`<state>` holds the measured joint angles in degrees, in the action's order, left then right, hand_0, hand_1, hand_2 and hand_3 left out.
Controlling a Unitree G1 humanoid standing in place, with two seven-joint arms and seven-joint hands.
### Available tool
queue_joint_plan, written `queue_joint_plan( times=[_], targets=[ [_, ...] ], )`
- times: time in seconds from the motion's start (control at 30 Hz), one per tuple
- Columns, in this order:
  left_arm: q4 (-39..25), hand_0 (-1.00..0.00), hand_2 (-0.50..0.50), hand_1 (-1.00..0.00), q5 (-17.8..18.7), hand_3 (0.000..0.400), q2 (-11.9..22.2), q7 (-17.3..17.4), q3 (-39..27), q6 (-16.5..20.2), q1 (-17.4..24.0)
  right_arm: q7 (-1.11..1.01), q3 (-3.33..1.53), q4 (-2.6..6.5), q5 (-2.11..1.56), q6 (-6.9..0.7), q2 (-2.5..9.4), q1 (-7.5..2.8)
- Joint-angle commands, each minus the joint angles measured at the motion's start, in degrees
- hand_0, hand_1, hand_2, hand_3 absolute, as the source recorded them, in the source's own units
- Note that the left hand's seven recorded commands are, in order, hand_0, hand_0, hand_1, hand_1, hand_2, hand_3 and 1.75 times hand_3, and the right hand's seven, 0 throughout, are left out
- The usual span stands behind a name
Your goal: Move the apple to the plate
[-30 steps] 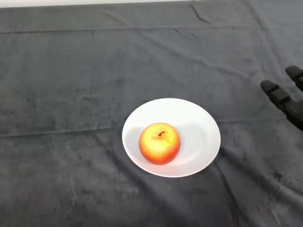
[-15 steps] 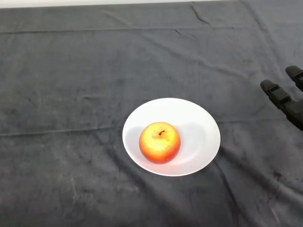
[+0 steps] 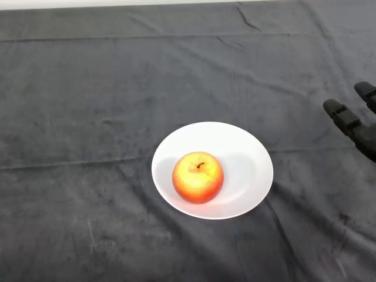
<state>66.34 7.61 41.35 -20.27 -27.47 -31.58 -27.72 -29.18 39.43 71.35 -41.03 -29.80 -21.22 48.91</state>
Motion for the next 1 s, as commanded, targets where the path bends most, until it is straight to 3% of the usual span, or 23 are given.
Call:
queue_joint_plan(
  times=[0.03,1.0],
  targets=[
    [2.74,0.00,0.00,0.00,-0.18,0.000,2.38,-0.49,-0.59,-1.56,-1.64,-0.70,1.25,-0.80,0.27,-0.02,-1.72,1.66],
    [3.43,0.00,0.00,0.00,-0.10,0.000,2.26,0.25,-0.38,-1.55,-1.75,-0.79,1.30,-0.68,0.37,0.02,-1.75,1.71]
  ],
)
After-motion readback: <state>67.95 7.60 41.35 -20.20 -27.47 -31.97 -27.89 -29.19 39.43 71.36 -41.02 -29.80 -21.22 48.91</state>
